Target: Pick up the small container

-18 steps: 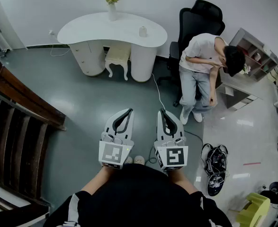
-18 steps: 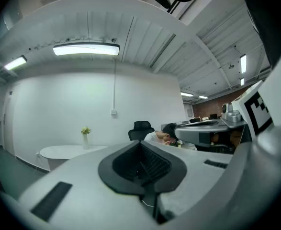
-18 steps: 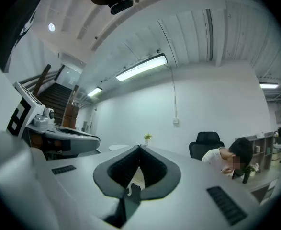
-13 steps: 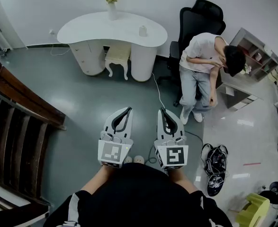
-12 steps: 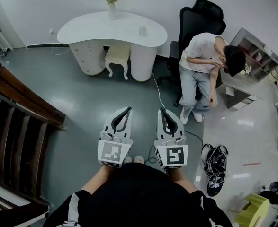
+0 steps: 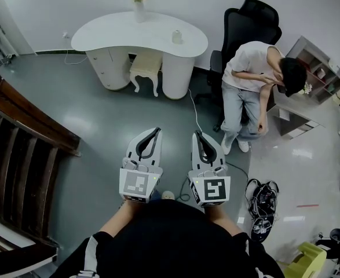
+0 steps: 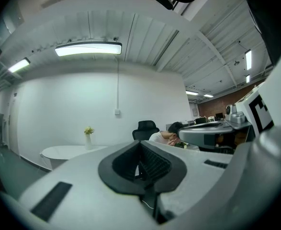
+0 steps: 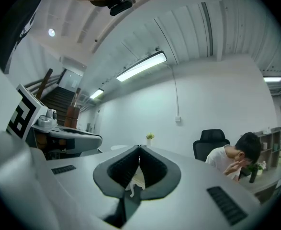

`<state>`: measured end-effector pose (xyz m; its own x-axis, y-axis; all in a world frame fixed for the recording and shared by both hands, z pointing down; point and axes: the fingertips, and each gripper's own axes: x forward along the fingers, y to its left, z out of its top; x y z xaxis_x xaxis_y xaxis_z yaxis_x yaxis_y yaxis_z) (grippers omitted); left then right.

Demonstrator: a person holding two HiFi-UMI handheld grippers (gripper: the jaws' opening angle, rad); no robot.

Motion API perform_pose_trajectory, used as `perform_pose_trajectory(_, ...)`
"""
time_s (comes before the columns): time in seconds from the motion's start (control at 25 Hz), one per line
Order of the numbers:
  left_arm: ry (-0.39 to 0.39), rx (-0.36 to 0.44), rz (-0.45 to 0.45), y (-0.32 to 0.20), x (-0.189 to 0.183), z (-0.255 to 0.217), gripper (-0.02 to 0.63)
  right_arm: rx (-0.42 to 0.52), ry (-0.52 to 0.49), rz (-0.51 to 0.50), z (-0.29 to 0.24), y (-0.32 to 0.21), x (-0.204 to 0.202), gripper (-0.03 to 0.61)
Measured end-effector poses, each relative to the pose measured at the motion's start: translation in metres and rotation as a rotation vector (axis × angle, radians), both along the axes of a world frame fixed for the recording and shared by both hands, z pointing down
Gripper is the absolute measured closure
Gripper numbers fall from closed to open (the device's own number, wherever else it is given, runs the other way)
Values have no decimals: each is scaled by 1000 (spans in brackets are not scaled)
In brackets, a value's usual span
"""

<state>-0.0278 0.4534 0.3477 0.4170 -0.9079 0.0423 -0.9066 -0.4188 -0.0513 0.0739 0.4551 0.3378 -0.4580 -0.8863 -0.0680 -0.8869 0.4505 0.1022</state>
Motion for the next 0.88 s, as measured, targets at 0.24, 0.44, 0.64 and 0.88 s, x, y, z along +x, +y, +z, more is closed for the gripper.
perform_pose_trajectory(0.24, 6, -16, 8, -21, 2, 6, 601, -18, 0, 8, 5, -17, 3, 555)
perform_pose_trajectory(0.44, -8, 20, 46, -52, 6, 7, 493, -22, 3, 19, 8, -42, 5, 555)
perform_pose_trajectory(0.64, 14, 8, 53, -93, -3, 13, 415, -37, 10, 44, 15, -80, 1, 555)
perform_pose_trajectory(0.88, 18, -9, 78, -155, -18, 19, 383, -50, 20, 69, 17, -140, -13, 555)
